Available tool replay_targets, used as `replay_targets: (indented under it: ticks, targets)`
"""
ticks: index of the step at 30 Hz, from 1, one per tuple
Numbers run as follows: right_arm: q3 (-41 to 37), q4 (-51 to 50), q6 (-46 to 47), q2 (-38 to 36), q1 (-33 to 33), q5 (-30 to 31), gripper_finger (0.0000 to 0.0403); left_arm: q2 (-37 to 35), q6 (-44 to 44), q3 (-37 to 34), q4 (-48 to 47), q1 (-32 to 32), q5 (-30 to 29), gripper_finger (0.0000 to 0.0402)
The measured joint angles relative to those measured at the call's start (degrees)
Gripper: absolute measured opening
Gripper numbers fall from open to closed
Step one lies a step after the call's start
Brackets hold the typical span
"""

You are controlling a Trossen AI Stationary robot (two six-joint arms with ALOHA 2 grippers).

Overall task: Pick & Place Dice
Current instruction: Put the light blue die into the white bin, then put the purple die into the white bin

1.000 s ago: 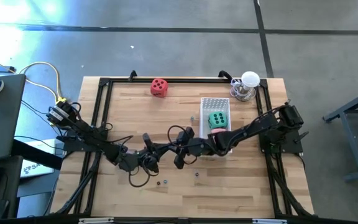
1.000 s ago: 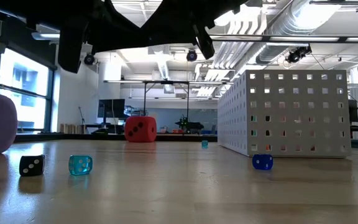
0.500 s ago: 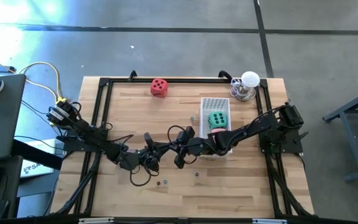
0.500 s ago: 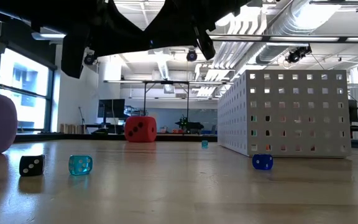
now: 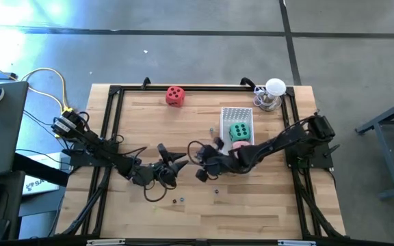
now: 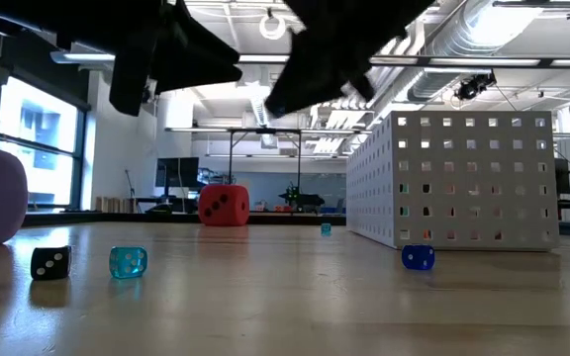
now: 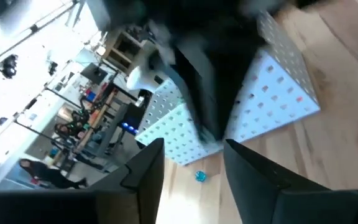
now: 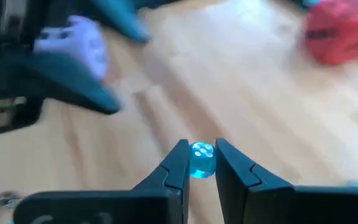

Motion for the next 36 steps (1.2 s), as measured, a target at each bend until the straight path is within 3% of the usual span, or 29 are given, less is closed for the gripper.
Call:
replay_targets:
  ticks: [6,9,15,24,36]
  targets:
    - [0.3,-14.8,7.7,-3.2,1.5,14.0,0.0038,0.1,-2.2,0.0,-0.3,0.0,0.1,0.0164]
    - [0.2,-26.2,16.2,-4.8,1.6,19.7,0.0038,0.1,-6.2,0.0,-0.5,0.0,0.7,0.0164]
    - [0.2,-44.5,36.2,-5.4,0.7,21.0,0.0040,0.1,-12.4,0.0,-0.9,0.9,0.8,0.0165]
    - [0.2,-45.9,40.4,-5.2,-1.5,18.3,0.0081,0.1,-16.9,0.0,-0.9,2.2,0.9,0.0165]
    - [0.2,-45.2,39.0,-4.3,-2.1,18.5,0.0191,0.1,-17.7,-0.1,-3.6,2.2,0.9,0.0165]
